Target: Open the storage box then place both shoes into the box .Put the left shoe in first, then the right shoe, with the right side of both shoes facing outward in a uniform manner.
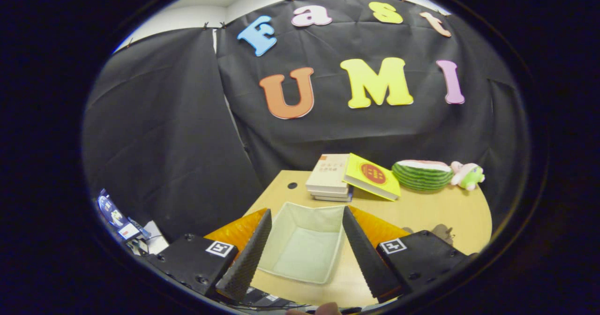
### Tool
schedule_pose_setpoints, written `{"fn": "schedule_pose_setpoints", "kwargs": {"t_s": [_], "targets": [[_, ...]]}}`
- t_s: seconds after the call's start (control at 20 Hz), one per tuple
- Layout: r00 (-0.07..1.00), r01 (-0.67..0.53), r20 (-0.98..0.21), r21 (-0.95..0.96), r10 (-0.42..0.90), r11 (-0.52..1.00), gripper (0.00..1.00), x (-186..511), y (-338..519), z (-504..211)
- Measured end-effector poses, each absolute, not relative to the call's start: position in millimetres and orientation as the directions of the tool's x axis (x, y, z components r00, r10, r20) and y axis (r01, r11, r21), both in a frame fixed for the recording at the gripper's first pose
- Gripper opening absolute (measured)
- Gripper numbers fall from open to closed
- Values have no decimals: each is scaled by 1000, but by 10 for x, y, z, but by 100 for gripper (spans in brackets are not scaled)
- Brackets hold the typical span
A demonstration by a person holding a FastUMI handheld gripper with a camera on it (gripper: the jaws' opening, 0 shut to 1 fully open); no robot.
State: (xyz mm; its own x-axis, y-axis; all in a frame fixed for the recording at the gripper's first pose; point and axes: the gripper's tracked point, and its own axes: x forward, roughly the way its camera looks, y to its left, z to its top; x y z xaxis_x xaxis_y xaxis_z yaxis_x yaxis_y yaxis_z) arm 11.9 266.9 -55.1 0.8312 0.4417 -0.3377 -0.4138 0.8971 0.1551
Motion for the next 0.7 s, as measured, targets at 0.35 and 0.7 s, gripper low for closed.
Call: {"fn": "schedule_pose_setpoints", "kwargs": {"t_s": [0.35, 0.7], "targets": [[855, -299, -399, 146, 332, 943, 98, 296, 1590, -829], [790, -243, -554, 108, 262, 964, 98, 695, 819, -1708]]}}
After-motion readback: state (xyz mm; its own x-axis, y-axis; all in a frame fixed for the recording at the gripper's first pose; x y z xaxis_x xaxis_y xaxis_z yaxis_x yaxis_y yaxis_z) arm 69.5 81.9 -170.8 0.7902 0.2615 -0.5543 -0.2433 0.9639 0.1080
